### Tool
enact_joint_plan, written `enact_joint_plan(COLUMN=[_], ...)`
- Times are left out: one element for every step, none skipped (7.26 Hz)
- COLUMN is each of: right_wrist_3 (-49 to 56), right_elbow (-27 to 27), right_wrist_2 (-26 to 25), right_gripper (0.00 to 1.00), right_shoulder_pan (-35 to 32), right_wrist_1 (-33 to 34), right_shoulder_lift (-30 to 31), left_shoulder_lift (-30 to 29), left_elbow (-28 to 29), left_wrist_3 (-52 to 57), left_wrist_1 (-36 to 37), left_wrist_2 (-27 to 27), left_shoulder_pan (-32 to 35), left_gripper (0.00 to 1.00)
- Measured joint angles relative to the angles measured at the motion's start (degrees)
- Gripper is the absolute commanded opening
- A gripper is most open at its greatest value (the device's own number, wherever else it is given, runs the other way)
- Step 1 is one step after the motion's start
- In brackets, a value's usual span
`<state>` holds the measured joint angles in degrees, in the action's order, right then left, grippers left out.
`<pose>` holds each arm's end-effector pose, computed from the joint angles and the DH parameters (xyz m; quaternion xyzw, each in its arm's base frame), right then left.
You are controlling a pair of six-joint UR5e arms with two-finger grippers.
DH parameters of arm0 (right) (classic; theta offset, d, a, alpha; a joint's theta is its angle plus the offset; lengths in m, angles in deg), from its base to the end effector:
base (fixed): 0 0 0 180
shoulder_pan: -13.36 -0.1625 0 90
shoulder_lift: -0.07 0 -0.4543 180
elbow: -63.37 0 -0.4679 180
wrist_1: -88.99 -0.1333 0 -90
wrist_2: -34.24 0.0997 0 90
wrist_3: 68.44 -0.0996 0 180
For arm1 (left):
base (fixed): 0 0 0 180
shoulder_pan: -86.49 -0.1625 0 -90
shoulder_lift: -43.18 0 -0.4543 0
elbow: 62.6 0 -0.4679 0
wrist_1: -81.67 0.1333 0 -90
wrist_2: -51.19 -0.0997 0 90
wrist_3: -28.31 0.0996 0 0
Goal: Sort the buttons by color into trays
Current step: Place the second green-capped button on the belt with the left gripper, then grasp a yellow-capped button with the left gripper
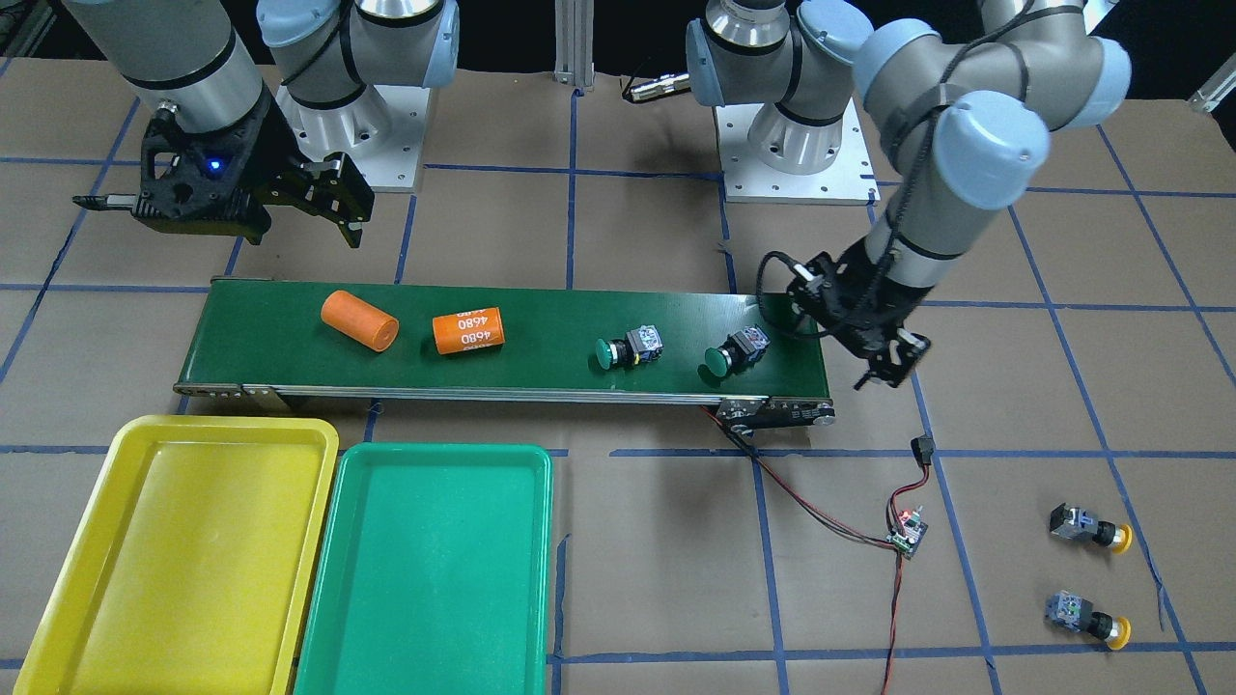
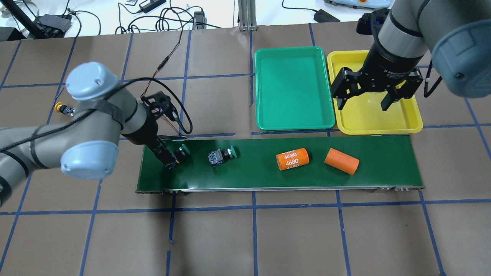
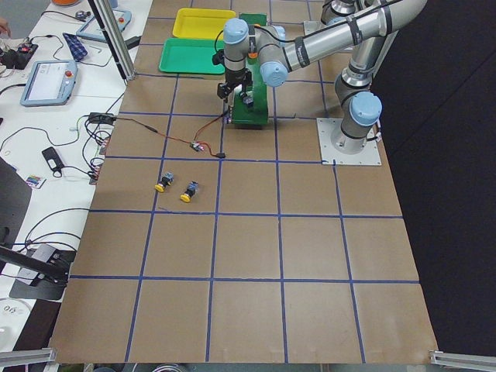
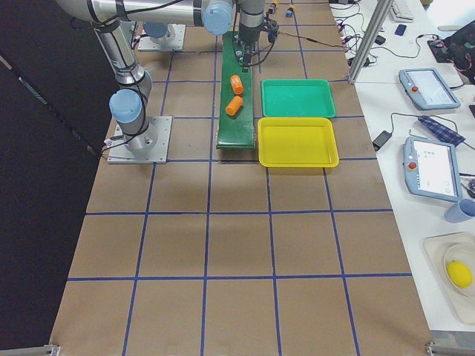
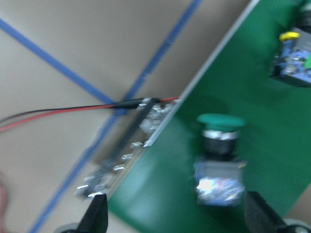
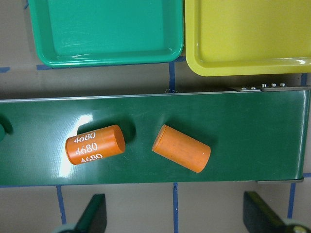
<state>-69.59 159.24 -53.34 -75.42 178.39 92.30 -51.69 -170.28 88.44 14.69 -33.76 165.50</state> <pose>0.1259 -0.5442 0.4801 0.0214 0.9989 0.0370 0.0211 -0.0306 -0.5878 0.3373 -0.4156 -0.9085 0.0290 0.0335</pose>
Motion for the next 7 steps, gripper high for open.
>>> enact_joint_plan(right_wrist_3=[0.00,0.01,0.00,0.03,0.09,0.12,0.11], right_elbow=[0.37,0.73,0.94,1.02,1.15,1.31,1.37], right_wrist_2=[0.02,0.04,0.06,0.20,0.31,0.22,0.15], right_gripper=[1.00,1.00,1.00,1.00,1.00,1.00,1.00], right_shoulder_pan=[0.01,0.01,0.01,0.01,0.01,0.01,0.01], right_wrist_1=[0.04,0.11,0.18,0.37,0.56,0.66,0.73], right_shoulder_lift=[0.05,0.12,0.17,0.20,0.21,0.20,0.19], left_shoulder_lift=[-3.12,-7.91,-12.82,-17.89,-22.41,-25.89,-28.40], left_elbow=[5.87,11.92,17.22,22.17,26.18,28.61,29.68], left_wrist_3=[4.54,11.28,15.72,17.19,15.05,10.60,7.12], left_wrist_1=[-3.28,-4.67,-5.13,-5.25,-5.08,-4.58,-3.38], left_wrist_2=[-0.31,-1.29,-2.06,-2.28,-2.39,-2.53,-2.82], left_shoulder_pan=[-4.26,-8.33,-11.99,-15.29,-17.43,-18.43,-18.95], left_gripper=[1.00,1.00,1.00,1.00,1.00,1.00,1.00])
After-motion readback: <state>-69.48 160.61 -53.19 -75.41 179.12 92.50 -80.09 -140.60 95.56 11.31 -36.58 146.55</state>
